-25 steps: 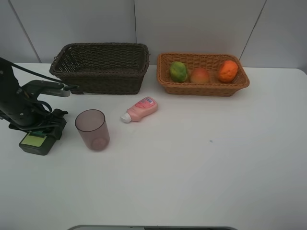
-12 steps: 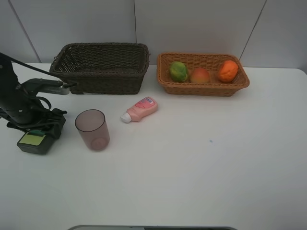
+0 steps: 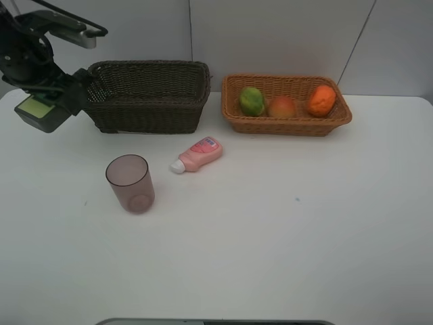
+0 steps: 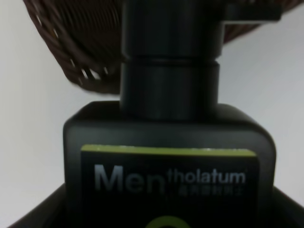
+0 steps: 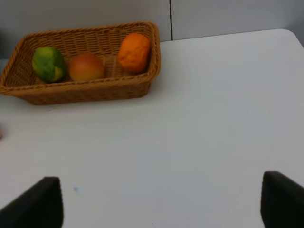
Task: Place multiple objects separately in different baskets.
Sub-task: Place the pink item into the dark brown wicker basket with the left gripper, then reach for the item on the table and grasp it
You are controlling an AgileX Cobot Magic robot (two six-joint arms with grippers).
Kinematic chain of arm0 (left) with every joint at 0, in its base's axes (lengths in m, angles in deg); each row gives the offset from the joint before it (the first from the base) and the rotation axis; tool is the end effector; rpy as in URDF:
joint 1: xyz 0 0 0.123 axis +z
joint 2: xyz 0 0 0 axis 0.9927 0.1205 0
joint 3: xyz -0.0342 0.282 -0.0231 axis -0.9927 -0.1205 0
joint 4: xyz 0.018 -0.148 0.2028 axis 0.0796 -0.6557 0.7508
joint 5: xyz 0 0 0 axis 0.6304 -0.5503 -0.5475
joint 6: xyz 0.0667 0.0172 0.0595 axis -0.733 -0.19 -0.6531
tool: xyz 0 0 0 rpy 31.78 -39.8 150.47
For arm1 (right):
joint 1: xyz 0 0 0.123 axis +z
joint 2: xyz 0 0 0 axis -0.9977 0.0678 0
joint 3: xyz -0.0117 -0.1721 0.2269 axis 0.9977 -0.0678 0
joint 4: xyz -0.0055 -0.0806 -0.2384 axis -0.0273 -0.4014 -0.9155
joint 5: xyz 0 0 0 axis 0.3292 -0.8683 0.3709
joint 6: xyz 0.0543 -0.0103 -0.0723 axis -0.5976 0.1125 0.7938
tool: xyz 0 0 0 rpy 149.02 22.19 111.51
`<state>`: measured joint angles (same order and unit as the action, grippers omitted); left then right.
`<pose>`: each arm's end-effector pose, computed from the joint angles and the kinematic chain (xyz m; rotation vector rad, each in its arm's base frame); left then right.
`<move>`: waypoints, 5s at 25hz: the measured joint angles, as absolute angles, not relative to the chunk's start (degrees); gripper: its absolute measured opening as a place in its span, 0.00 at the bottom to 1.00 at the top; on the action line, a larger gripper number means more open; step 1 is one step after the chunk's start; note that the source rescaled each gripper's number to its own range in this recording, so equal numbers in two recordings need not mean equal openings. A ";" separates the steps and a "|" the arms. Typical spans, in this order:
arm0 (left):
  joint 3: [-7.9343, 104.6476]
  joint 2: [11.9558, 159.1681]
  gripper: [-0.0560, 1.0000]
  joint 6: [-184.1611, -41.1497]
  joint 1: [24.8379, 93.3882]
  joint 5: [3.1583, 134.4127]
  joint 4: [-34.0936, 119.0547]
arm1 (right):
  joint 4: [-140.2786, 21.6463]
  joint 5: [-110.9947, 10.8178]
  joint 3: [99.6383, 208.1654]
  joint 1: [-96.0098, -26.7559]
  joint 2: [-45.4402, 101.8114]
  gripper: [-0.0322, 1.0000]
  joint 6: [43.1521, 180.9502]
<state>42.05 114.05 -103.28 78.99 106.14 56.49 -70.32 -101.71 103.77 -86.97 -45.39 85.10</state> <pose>0.3717 -0.0260 0.2304 0.6788 2.6172 0.1188 -0.0090 -0.0042 0.2838 0.0904 2.0102 -0.0286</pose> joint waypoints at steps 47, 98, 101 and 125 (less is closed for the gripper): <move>65.27 140.34 0.81 -122.12 63.83 90.13 65.73 | -70.32 -101.71 103.77 -86.97 -45.39 0.78 85.10; 65.47 130.26 0.91 -88.45 47.74 113.57 52.85 | -70.32 -101.71 103.77 -86.97 -45.39 0.78 85.10; 65.47 131.12 0.91 -87.89 47.21 113.51 53.20 | -70.32 -101.71 103.77 -86.97 -45.39 0.78 85.10; 65.29 140.61 1.00 -81.72 45.10 110.36 60.56 | -70.32 -101.71 103.77 -86.97 -45.39 0.78 85.10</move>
